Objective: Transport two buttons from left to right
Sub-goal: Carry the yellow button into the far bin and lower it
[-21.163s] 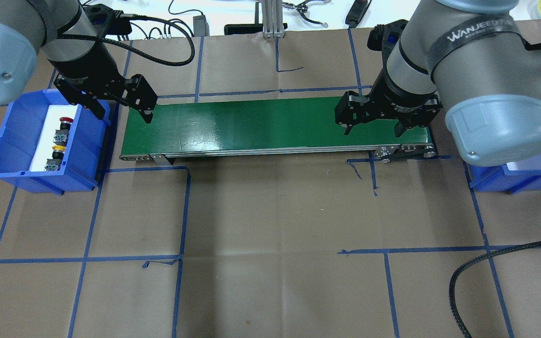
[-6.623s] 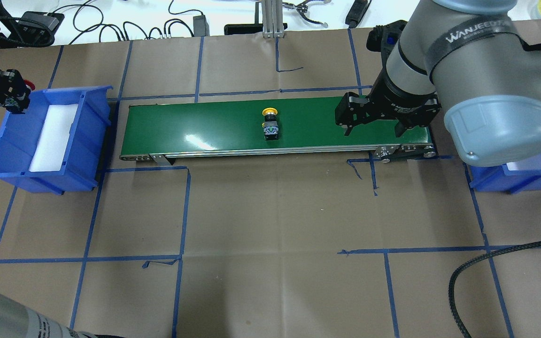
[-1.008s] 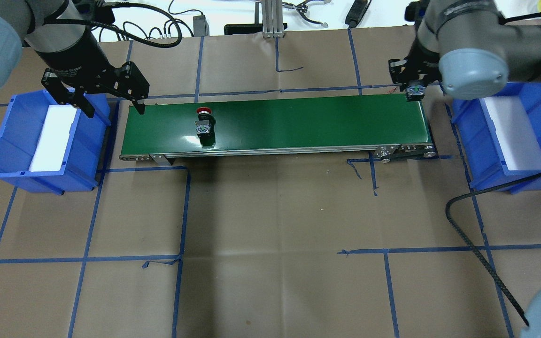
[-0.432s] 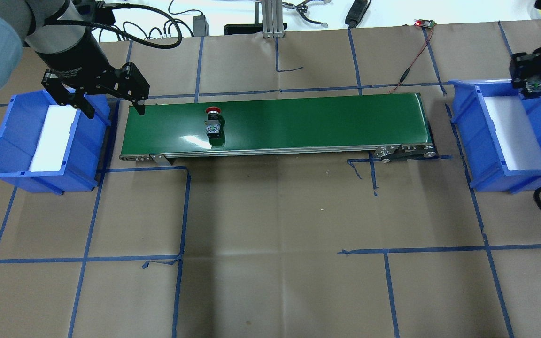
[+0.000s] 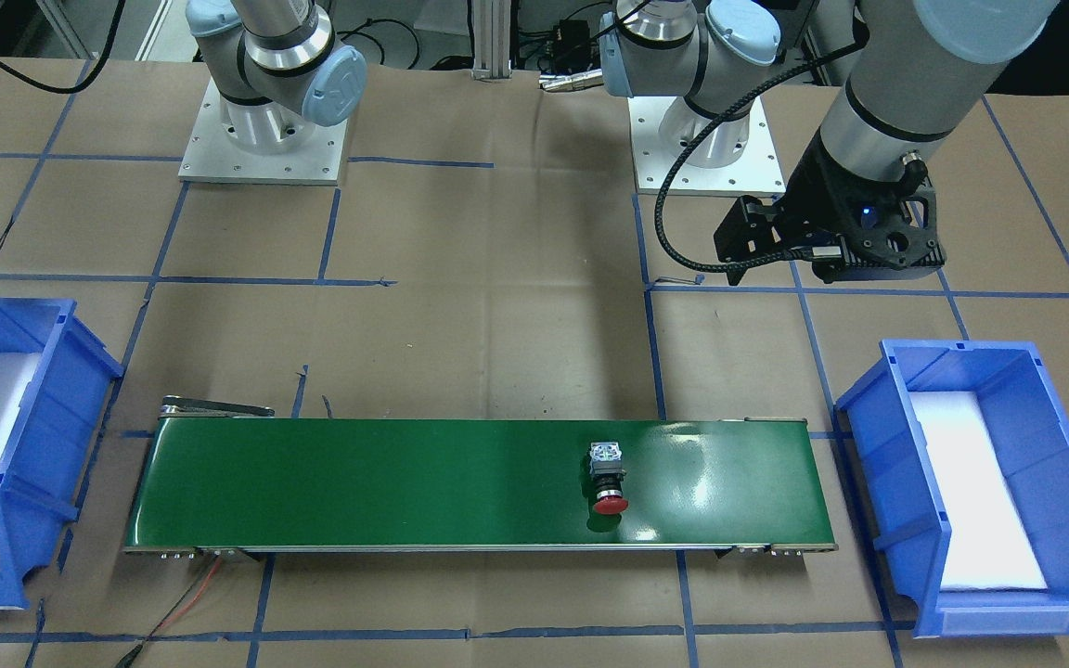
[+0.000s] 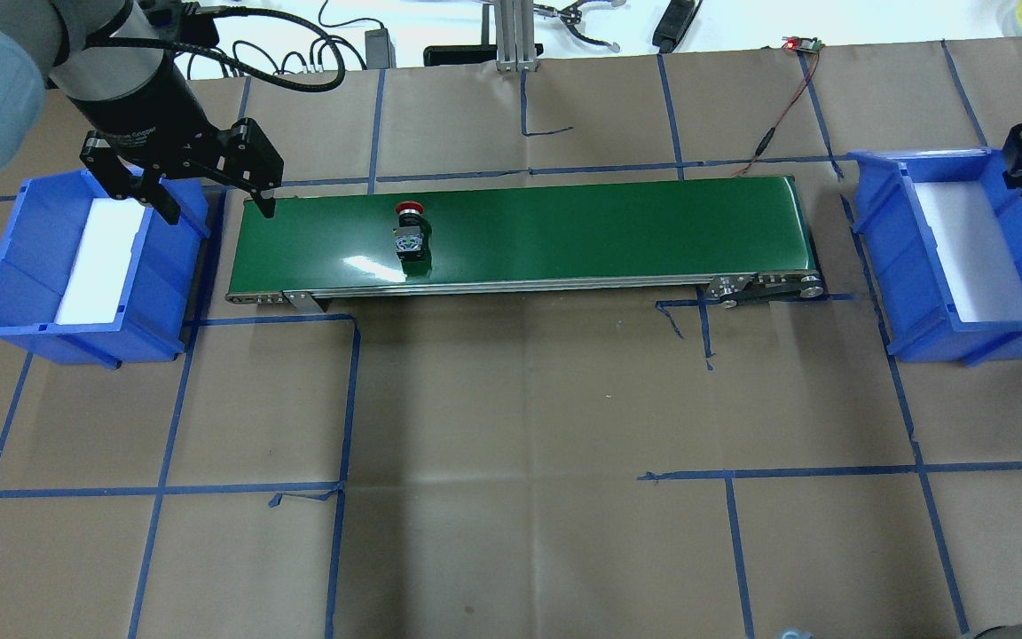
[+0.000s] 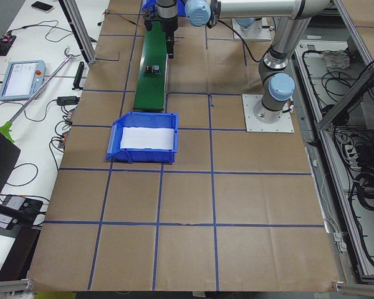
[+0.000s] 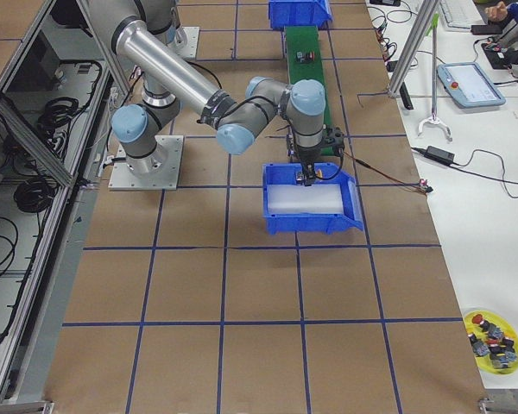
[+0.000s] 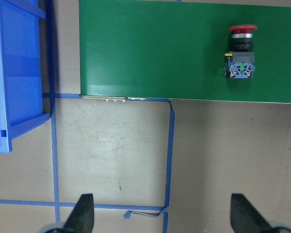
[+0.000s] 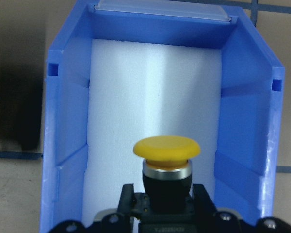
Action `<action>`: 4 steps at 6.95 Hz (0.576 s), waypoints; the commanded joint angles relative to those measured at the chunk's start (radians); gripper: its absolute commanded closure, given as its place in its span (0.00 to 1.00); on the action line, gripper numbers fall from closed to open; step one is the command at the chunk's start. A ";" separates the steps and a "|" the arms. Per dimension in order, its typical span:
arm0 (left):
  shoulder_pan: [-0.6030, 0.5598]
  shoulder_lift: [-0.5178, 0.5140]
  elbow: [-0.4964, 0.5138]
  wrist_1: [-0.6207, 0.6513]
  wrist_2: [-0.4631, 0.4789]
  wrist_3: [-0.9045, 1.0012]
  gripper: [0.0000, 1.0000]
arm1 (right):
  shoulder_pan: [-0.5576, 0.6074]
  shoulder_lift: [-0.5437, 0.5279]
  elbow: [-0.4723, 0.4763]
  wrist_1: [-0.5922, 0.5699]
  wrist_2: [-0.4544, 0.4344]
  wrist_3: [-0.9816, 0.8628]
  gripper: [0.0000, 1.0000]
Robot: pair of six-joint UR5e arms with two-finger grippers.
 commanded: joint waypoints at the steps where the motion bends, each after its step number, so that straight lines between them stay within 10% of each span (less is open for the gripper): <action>1: 0.000 0.001 0.001 0.000 0.000 0.000 0.00 | -0.041 0.020 0.126 -0.189 0.026 -0.066 0.98; 4: 0.000 0.000 0.001 0.000 0.000 0.000 0.00 | -0.048 0.106 0.160 -0.272 0.051 -0.106 0.97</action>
